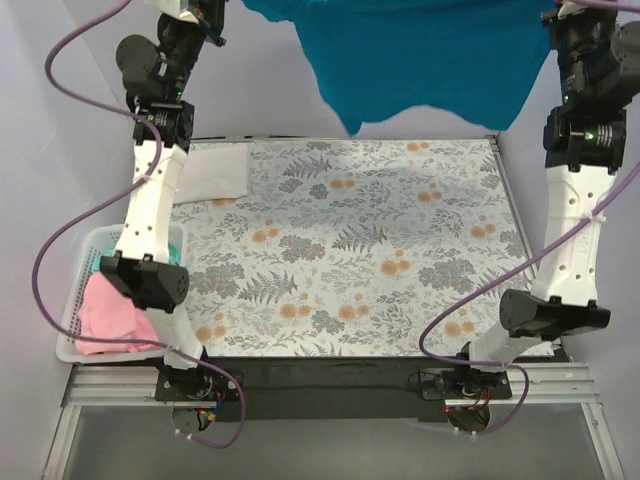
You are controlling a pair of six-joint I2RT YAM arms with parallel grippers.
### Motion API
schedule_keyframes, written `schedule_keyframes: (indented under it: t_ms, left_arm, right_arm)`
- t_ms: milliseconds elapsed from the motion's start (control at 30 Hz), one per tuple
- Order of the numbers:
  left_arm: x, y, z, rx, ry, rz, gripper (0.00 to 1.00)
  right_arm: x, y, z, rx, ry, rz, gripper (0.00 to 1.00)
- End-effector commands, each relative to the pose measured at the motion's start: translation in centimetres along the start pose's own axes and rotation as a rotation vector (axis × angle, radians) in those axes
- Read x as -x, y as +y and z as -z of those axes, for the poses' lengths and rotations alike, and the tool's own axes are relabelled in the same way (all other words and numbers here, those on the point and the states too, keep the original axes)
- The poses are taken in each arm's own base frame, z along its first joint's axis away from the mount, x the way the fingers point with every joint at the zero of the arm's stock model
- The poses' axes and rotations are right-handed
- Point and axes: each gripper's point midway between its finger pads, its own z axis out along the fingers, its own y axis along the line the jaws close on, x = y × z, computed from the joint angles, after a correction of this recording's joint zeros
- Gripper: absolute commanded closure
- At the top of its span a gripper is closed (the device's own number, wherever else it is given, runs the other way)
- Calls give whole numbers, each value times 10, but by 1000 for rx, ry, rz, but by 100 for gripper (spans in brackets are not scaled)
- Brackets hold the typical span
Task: Fold and stack the t-shirts
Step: Flatten the tshirt out
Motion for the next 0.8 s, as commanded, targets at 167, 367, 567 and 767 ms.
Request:
schedule_keyframes:
  t_ms: [167,367,567,767]
  left_arm:
    - [-46,-72,118,-278,117,-88,100]
    - [-176,-129,267,-432,440,-59,100]
    - [-258,-184,397,-640,696,-40,98]
    - [-295,-205,466,-817,956,31,84]
  right_arm:
    - [-64,54,48,210,14,158,99]
    - [-183,157,147,564,130,325,99]
    - [-287,245,262,963,276,398,99]
    - [-346,278,352,1293,484,400,99]
